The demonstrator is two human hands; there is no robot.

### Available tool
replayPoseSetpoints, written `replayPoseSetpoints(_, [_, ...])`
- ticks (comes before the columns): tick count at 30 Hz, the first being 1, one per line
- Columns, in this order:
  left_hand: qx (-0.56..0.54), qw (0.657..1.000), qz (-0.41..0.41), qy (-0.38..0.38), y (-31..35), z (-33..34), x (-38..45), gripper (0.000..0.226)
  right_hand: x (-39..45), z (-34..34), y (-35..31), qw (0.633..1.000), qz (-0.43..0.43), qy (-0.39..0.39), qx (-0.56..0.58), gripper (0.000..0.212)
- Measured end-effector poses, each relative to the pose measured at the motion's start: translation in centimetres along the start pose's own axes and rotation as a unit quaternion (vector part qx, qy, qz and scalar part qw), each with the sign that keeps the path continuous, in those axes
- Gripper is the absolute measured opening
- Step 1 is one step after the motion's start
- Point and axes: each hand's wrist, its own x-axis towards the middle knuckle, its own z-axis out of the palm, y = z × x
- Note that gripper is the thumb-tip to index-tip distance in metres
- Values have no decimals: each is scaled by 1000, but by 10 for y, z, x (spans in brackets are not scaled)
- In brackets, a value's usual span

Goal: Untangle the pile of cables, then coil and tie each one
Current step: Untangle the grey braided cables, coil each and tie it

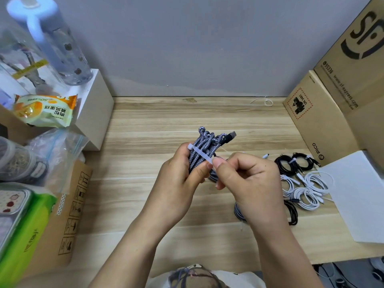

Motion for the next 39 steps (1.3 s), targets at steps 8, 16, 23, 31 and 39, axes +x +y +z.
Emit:
replayPoseSetpoints(8, [-5,1000,-3,-5,4,1,-1,12,-2,3,3,999,-31,5,-22,42])
replayPoseSetpoints(16, [17,1000,-2,3,0,0,-1,12,1,3,5,1000,22,3,-1,30])
replayPoseSetpoints(23, [16,1000,-8,1,-5,-1,-1,9,1,6,8,999,43,10,-13,30])
replayPoseSetpoints(31, [38,999,-10,6,-6,2,-2,15,0,7,8,998,44,26,-23,32])
replayPoseSetpoints(39, [124,992,12,24,-1,6,-3,11,3,6,10,998,55,-3,-42,29])
